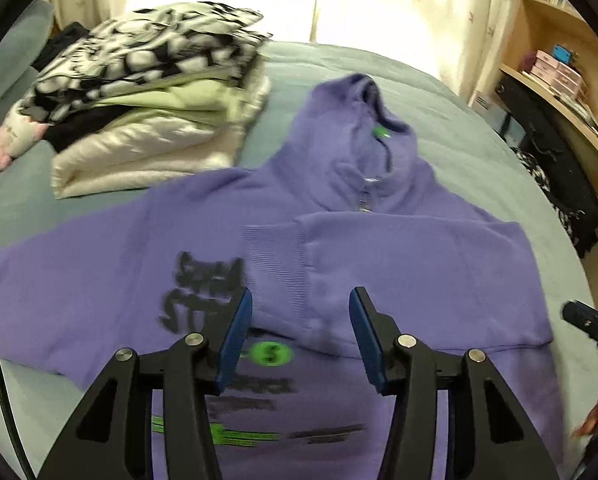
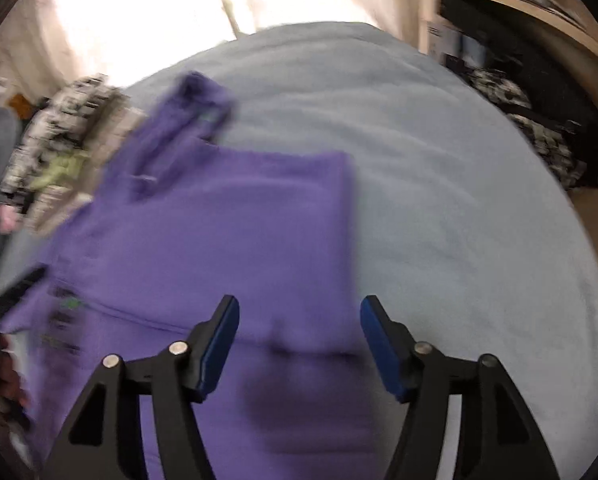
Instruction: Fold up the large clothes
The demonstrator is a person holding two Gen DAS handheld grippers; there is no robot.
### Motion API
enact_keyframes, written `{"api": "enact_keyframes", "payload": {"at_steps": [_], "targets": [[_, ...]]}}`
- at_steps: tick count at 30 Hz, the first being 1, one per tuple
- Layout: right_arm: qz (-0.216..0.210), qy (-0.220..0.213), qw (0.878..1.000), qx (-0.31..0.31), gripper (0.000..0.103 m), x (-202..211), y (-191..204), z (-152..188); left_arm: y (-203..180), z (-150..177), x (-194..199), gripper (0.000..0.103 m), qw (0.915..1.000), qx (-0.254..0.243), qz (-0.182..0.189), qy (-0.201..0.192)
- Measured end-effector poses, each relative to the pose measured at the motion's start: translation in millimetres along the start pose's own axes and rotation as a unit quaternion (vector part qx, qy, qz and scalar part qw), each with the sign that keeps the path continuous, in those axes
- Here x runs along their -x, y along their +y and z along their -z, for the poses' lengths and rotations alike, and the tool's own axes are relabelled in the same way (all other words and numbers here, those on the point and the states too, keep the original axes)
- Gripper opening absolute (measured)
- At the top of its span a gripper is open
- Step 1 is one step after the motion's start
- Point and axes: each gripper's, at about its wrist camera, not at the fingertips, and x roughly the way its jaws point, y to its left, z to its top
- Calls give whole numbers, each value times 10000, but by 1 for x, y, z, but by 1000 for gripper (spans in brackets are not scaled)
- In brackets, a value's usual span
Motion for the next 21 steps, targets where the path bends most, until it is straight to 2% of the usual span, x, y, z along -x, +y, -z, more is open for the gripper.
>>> {"api": "enact_keyframes", "payload": {"at_steps": [2, 5, 6, 9, 12, 13, 16, 18, 21], "targets": [[-309, 20, 9994, 165, 64, -14, 27, -5, -14, -1, -10, 49, 10000, -46, -20, 84], [-611, 280, 9975, 224, 64, -47, 51, -8, -35, 2, -33, 49, 9996, -66, -100, 240], [-591, 342, 9972, 296, 64, -62, 59, -9, -39, 3, -41, 49, 9995, -64, -135, 277], [-177, 410, 9976, 526, 64, -92, 67, -10, -43, 5, -68, 49, 9984, -43, -368, 418], [58, 381, 9986, 359, 64, -108, 44, -15, -40, 3, -81, 47, 9985, -135, -404, 353], [95, 296, 9991, 292, 63, -108, 31, -19, -39, 2, -82, 43, 9984, -173, -431, 311], [488, 46, 9987, 103, 62, -101, -4, -24, -37, -3, -83, 40, 9985, -235, -409, 269], [428, -38, 9990, -75, 60, -97, -26, -26, -34, -5, -85, 38, 9987, -240, -363, 262], [665, -143, 9974, -232, 60, -86, -46, -23, -31, -5, -85, 38, 9989, -245, -331, 241]]}}
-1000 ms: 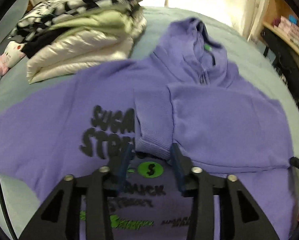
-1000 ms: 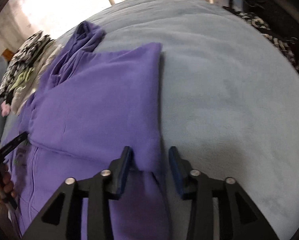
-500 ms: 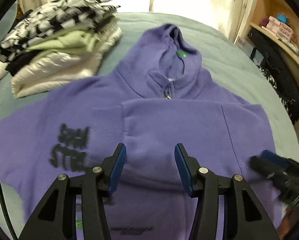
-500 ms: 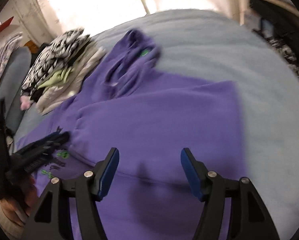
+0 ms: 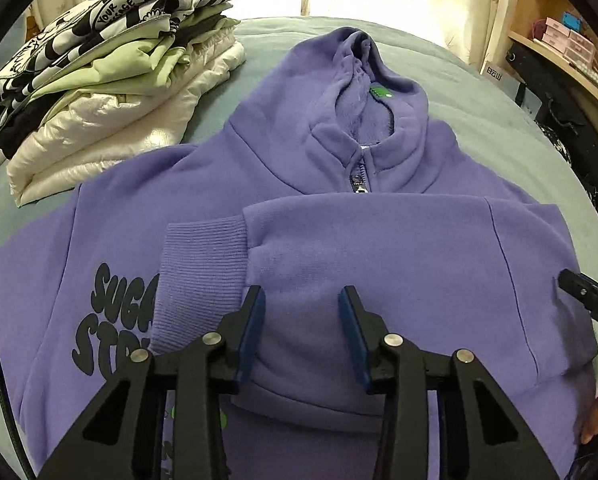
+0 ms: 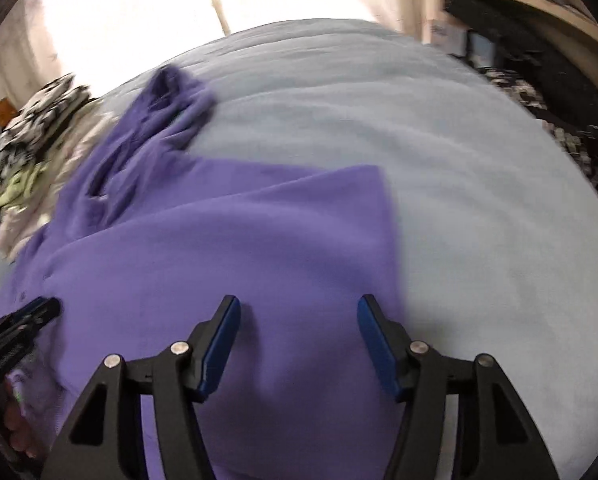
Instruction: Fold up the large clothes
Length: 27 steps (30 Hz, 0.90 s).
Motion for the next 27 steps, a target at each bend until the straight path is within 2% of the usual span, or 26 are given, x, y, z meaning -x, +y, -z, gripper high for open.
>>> {"api": "enact_keyframes", "payload": {"at_steps": [3, 5, 10, 20, 27], "targets": [[68, 38, 9999, -119, 62, 3, -5, 4, 1, 3, 1, 38, 9999, -88, -56, -29], [271, 135, 9992, -252, 62, 3, -9, 8, 0, 4, 2, 38, 9999, -102, -73, -25], [-63, 291, 9971, -694, 63, 6, -15, 15, 0, 3, 5, 39, 10000, -36, -63, 29], [192, -42, 9978, -636, 63, 35, 7, 34, -6, 11, 17, 43, 9999, 68, -35, 111], [282, -335, 9966, -692, 63, 50, 12, 53, -13, 32, 35, 44, 9999, 70, -10, 84]]}}
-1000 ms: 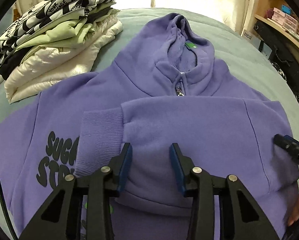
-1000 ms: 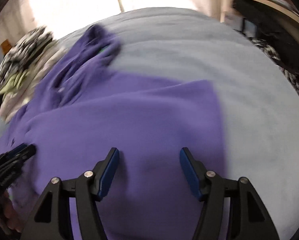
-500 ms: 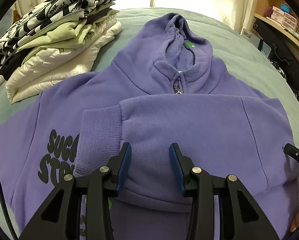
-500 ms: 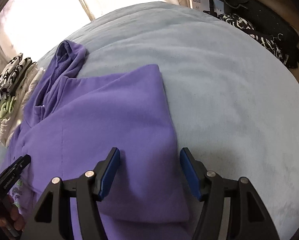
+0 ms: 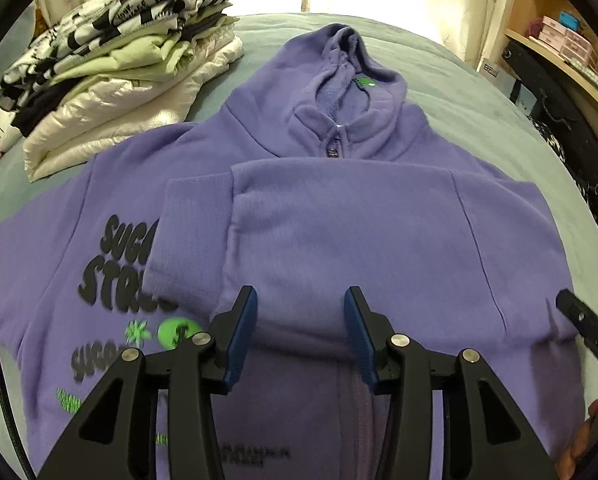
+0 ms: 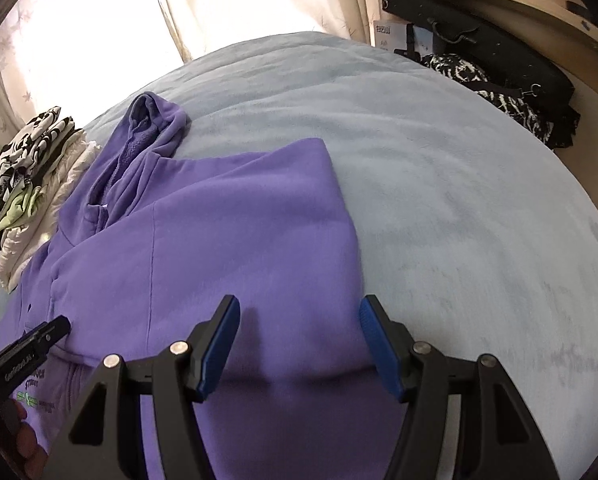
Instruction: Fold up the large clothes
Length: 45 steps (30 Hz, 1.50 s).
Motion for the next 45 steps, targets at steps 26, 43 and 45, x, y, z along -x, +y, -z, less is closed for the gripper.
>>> {"api": "enact_keyframes", "payload": {"at_steps": [26, 43, 45], "targets": [[-482, 148, 9981, 353, 63, 115, 47, 93, 45, 113, 142, 49, 9994, -79, -183, -271], [-548, -46, 9883, 1423, 63, 155, 137, 131, 126, 141, 189, 49, 9975, 322, -258, -565], [-595, -92, 9857, 1575, 63, 158, 153, 134, 137, 143, 191, 50, 9971, 411, -272, -582]]}}
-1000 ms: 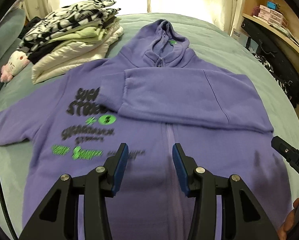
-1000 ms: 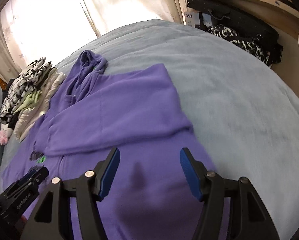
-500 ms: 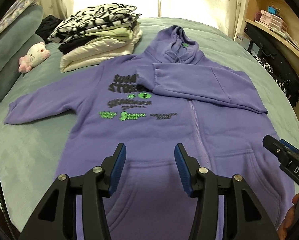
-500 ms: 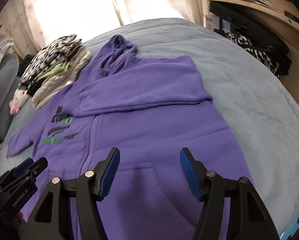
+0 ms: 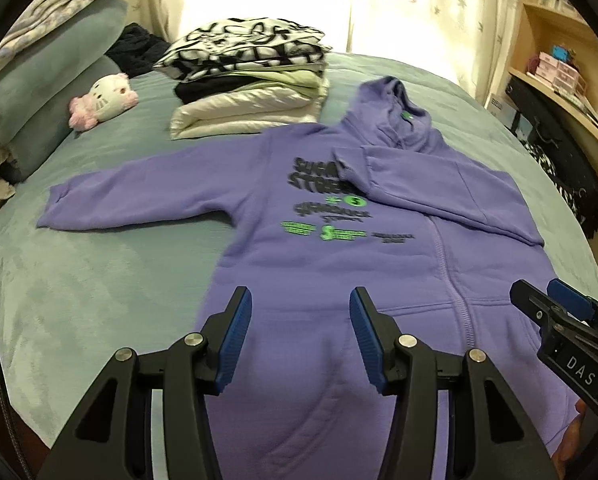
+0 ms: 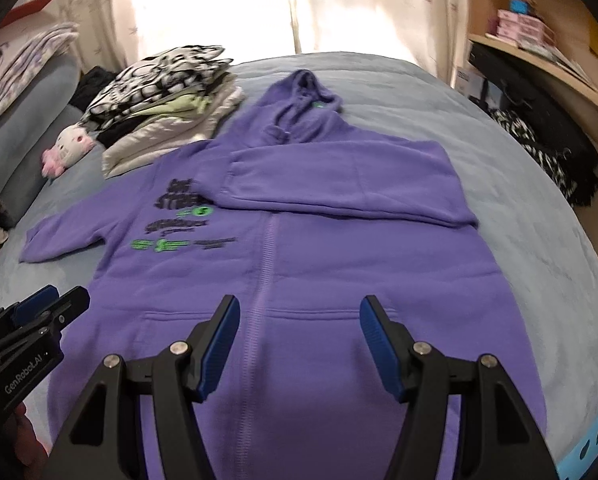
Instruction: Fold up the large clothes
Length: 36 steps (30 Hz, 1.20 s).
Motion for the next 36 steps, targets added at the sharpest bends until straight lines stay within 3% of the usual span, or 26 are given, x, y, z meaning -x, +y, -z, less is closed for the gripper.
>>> {"api": "enact_keyframes", "payload": {"at_steps": [8, 16, 27, 33, 36], "targets": [[-272, -71, 9973, 685, 63, -7, 75, -10, 70, -1, -8, 52, 9982, 589, -115, 39], [-575, -100, 9899, 1294, 63, -36, 157, -26, 158, -1, -29, 52, 9906, 1353, 38, 217], [-918, -217, 9809, 1702, 63, -86, 252, -51, 286, -16, -83, 54, 9685, 2308, 856, 376], [-885, -146, 9826, 1628, 63, -121, 275, -67, 337, -32, -126, 53, 9518, 2866, 953, 541], [-871, -84, 9844, 1524, 63, -135, 278, -73, 355, -43, -147, 53, 9486, 2962, 991, 511]]}}
